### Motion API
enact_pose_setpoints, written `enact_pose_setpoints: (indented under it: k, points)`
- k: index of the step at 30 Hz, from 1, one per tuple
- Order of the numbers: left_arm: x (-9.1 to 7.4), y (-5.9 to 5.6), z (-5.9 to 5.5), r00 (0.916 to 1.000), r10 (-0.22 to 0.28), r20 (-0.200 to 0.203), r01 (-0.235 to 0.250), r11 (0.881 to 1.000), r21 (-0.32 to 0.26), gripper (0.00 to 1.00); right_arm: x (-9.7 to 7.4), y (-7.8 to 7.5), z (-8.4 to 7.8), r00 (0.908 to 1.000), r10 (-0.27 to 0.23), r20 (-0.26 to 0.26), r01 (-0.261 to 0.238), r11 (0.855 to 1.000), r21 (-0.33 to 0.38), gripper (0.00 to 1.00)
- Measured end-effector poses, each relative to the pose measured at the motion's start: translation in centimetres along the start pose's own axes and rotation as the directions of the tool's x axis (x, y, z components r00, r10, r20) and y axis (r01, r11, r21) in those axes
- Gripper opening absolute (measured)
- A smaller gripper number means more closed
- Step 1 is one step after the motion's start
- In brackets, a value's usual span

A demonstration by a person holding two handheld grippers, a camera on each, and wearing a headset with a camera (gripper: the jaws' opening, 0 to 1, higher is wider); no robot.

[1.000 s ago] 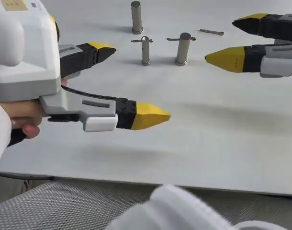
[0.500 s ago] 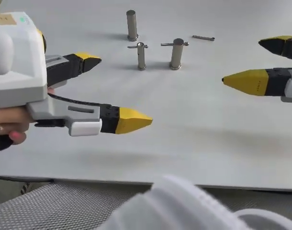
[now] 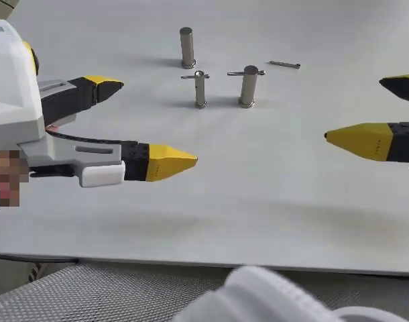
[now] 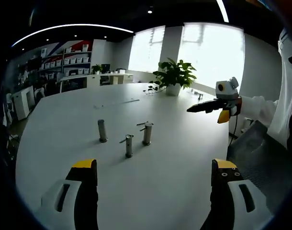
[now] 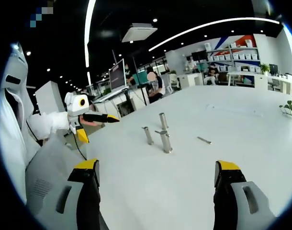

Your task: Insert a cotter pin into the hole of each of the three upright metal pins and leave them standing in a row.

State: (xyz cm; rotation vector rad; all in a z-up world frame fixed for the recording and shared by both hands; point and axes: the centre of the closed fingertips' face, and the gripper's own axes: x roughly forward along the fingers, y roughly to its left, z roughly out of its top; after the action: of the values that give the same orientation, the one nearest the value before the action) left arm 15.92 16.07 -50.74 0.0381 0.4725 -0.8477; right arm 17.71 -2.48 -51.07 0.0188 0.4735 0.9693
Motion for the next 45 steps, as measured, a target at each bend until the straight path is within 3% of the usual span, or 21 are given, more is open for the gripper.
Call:
enact_pose_setpoints:
  k: [6, 12, 13, 15, 19, 23, 26, 35, 38, 42, 45]
  points:
    - [0.2, 1.7, 1.0, 0.9997, 0.025, 0.006, -0.025, 0.999, 0.022, 0.99, 0.0, 0.3, -0.2, 1.0000, -0.001, -0.006, 0.001, 1.000, 0.003, 0.98]
    - [0.4, 2.3, 1.5, 0.9991, 0.030, 0.030, -0.031, 0.999, 0.025, 0.99, 0.0, 0.2, -0.3, 0.9999, -0.008, -0.006, 0.008, 1.000, 0.018, 0.98]
    - [0.6, 4.8, 2.3, 0.9988, 0.034, 0.035, -0.035, 0.999, 0.029, 0.99, -0.1, 0.2, -0.4, 0.9999, -0.008, -0.006, 0.008, 1.000, 0.022, 0.98]
    - [1.0, 6.7, 3.1, 0.9988, 0.037, 0.031, -0.038, 0.998, 0.044, 0.99, -0.1, 0.2, -0.5, 1.0000, -0.007, -0.006, 0.007, 1.000, 0.023, 0.98]
    - [2.0, 8.7, 4.3, 0.9983, 0.034, 0.047, -0.036, 0.999, 0.040, 0.98, 0.0, 0.2, -0.9, 0.9998, -0.007, -0.016, 0.007, 0.999, 0.033, 0.98]
    - [3.0, 10.0, 4.8, 0.9976, 0.035, 0.061, -0.036, 0.999, 0.027, 0.95, 0.0, 0.1, -1.1, 0.9998, -0.011, -0.017, 0.012, 0.999, 0.041, 0.98]
    - [4.1, 10.7, 5.6, 0.9939, 0.015, 0.110, -0.012, 1.000, -0.027, 0.91, 0.0, 0.1, -1.3, 0.9997, -0.013, -0.020, 0.014, 0.999, 0.046, 0.98]
    - [7.1, 13.5, 6.2, 0.9893, 0.026, 0.144, -0.012, 0.995, -0.094, 0.80, 0.2, 0.1, -2.2, 0.9989, -0.007, -0.045, 0.010, 0.999, 0.052, 0.98]
    - [8.0, 14.5, 6.6, 0.9806, 0.034, 0.193, -0.006, 0.990, -0.143, 0.77, 0.3, 0.2, -2.2, 0.9989, -0.006, -0.047, 0.008, 0.999, 0.052, 0.98]
    - [9.3, 15.3, 6.2, 0.9814, 0.038, 0.188, -0.009, 0.988, -0.152, 0.63, 0.4, 0.0, -2.3, 0.9988, -0.007, -0.049, 0.010, 0.998, 0.055, 0.98]
    - [10.2, 15.5, 5.7, 0.9860, 0.036, 0.163, -0.012, 0.989, -0.148, 0.61, 0.4, 0.0, -2.3, 0.9989, -0.008, -0.047, 0.011, 0.998, 0.058, 0.98]
